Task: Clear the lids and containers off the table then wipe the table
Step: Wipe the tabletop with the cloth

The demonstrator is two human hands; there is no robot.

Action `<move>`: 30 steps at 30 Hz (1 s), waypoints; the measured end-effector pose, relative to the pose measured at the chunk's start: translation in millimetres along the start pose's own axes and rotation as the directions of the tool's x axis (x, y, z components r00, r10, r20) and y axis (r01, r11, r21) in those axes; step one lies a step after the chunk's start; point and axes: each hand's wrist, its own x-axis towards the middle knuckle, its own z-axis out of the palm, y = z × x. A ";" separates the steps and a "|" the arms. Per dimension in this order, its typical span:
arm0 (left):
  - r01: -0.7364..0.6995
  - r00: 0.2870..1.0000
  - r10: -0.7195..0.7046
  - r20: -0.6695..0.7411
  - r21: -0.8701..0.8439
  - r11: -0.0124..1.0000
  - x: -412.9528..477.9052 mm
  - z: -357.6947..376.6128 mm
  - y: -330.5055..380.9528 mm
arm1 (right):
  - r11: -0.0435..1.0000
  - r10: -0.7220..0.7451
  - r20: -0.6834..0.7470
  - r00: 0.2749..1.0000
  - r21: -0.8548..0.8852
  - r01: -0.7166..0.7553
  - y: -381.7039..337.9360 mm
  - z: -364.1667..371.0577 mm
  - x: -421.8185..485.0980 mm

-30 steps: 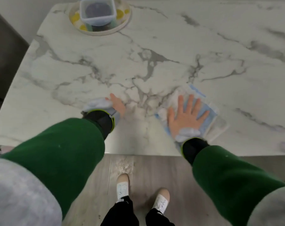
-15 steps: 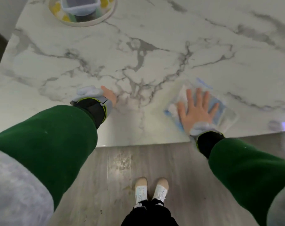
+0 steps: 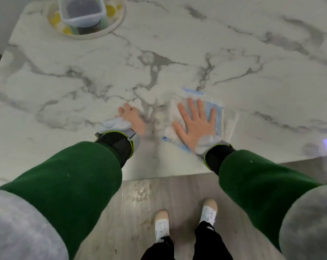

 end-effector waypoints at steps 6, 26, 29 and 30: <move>-0.249 0.965 0.249 0.081 -0.010 0.968 -5.2 2.2 70.5 | 0.939 0.344 -0.006 0.939 0.031 -0.343 82.3 -28.8 29.9; 0.309 0.946 -0.292 0.138 -0.123 0.943 20.7 -27.9 117.9 | 0.971 0.240 -0.042 0.970 0.018 -0.239 175.2 -53.5 157.6; 0.357 0.931 -0.334 0.149 -0.161 0.920 23.4 -27.7 117.0 | 0.999 0.049 -0.025 0.998 -0.002 -0.049 129.1 -44.8 138.9; 0.364 0.927 -0.344 0.146 -0.145 0.920 23.2 -26.8 119.4 | 0.998 -0.062 -0.026 0.998 -0.012 0.062 114.7 -38.9 125.3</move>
